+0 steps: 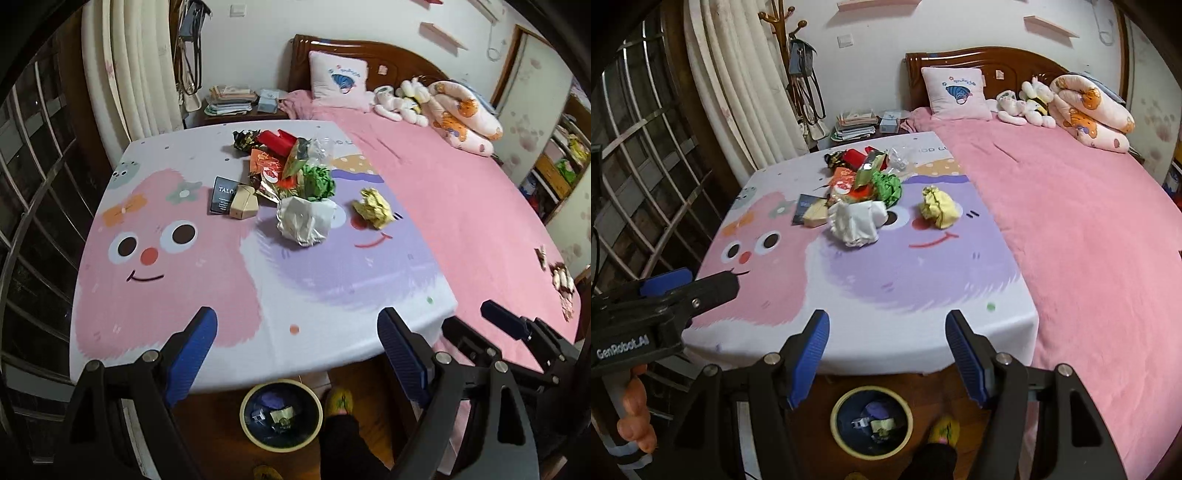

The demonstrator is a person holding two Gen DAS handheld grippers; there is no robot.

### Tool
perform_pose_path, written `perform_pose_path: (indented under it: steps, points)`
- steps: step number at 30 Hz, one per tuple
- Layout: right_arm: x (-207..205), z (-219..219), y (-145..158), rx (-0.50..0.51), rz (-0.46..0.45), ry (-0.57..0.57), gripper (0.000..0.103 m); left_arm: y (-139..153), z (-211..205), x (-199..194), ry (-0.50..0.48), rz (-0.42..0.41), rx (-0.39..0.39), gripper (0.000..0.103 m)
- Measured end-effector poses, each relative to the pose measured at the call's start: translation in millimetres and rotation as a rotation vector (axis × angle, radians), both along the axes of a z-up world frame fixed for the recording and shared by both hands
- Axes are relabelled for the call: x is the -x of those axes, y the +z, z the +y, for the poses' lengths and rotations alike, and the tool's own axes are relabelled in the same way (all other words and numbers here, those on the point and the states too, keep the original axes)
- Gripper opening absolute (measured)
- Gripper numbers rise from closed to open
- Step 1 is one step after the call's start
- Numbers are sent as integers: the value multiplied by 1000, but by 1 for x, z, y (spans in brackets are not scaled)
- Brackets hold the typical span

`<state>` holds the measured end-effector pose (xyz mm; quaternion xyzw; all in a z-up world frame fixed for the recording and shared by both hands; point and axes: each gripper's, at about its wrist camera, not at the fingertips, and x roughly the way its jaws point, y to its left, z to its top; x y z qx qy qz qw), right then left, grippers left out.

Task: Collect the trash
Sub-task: 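Grasp the crumpled white paper with the left tool while the right tool grasps the yellow paper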

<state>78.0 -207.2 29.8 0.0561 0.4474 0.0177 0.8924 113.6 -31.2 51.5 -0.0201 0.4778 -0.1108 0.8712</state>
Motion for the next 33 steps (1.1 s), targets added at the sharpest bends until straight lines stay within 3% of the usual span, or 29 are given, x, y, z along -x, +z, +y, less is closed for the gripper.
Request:
perform_pose_path:
  steps: [5,8,12,15,23,29,33]
  points:
    - [-67,-31,-18,1,34,57,65,-23,-20,-62,85,71,0,87]
    - [-107,-49,-29,-7,74,101,59,-40,-36,-100,137,133,12,87]
    - [-156,-71,-46,-14,125,153,59,-60,-54,-138,189,179,17,97]
    - [-190,-82,-66,-21,169,197,59,-74,-63,-157,226,208,18,97]
    - [-244,-82,-109,-53,265,262,59,-104,-70,-195,307,281,5,97]
    - [-263,-71,-128,-34,299,323,59,-123,-73,-211,299,327,-7,97]
    - [-269,-70,-137,-40,323,330,50,-133,-71,-218,305,353,-5,97]
